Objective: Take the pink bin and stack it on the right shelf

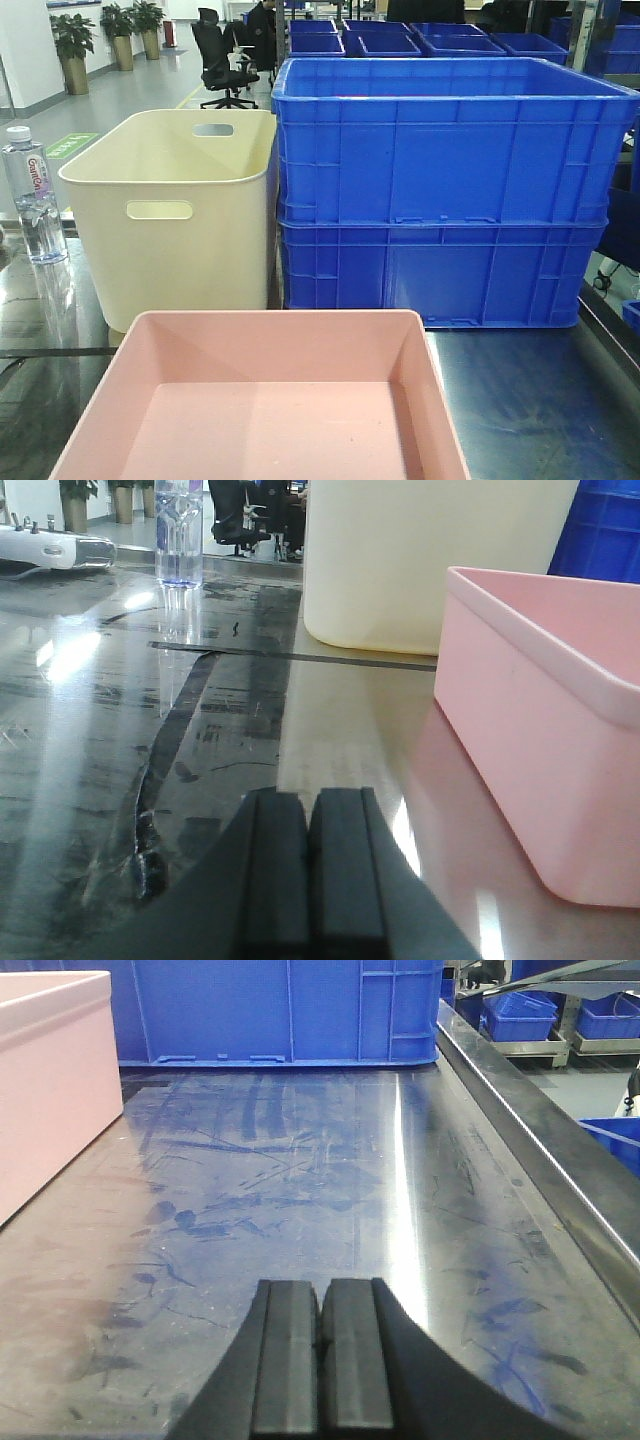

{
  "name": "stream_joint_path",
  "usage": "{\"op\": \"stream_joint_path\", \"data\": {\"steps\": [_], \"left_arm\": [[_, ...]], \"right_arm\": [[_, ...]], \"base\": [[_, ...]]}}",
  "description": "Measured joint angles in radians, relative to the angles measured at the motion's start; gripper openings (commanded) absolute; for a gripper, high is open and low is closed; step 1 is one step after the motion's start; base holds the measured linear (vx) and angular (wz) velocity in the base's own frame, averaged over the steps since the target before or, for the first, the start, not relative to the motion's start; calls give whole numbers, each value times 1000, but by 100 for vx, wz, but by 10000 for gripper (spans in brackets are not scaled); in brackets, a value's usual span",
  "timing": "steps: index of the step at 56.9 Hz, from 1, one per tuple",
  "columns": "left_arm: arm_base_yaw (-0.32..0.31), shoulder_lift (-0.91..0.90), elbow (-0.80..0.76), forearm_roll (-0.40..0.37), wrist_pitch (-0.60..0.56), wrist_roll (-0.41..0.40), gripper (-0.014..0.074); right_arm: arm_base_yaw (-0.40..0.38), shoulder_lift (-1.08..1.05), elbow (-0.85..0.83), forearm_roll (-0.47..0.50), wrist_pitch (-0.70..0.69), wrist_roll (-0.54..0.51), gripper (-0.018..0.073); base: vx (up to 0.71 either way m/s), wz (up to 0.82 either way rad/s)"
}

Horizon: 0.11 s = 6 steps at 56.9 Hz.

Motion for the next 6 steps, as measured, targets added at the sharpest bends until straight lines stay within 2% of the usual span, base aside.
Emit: {"op": "stream_joint_path", "data": {"steps": [6], "left_arm": [[0,0,0,0,0,0,-2]], "right_arm": [[0,0,0,0,1,1,-11]], "base": [[0,0]]}}
